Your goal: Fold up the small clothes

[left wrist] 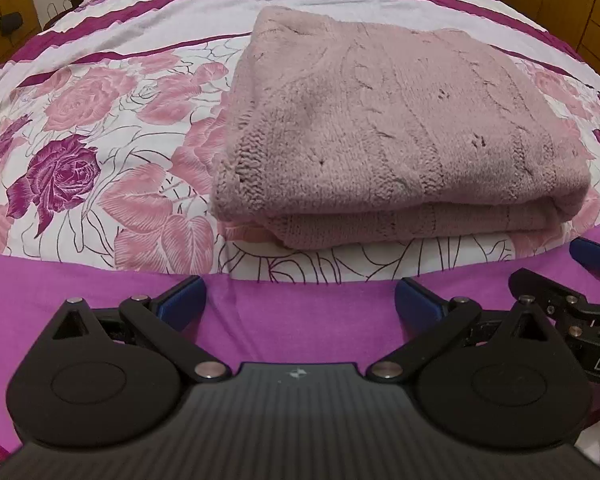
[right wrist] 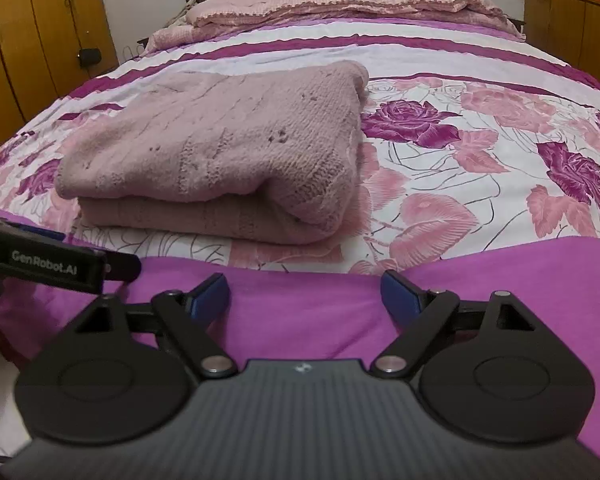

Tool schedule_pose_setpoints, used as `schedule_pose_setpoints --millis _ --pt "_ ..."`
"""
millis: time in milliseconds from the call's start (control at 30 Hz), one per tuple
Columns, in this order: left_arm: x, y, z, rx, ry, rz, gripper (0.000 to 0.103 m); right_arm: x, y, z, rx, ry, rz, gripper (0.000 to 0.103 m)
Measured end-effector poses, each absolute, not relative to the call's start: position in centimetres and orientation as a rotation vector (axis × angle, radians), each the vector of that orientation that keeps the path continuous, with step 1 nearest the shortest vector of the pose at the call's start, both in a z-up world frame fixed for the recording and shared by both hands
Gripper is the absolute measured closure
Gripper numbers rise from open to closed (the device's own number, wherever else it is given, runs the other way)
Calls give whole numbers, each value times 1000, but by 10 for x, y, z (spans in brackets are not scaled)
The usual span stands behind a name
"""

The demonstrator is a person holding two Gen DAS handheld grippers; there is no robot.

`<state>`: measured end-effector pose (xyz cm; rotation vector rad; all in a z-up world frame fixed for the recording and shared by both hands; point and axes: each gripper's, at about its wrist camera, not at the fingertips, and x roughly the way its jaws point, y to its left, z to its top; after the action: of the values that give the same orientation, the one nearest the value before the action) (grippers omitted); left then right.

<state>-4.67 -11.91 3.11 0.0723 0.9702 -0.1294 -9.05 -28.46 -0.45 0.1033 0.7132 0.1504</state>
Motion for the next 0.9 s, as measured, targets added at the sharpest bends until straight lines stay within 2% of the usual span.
schedule_pose_setpoints --millis 267,900 --pt "-48 -121 31 86 970 -124 0 -91 -287 -6 123 705 170 13" --pt "-48 -122 30 96 960 -123 0 -92 -287 -6 129 693 175 12"
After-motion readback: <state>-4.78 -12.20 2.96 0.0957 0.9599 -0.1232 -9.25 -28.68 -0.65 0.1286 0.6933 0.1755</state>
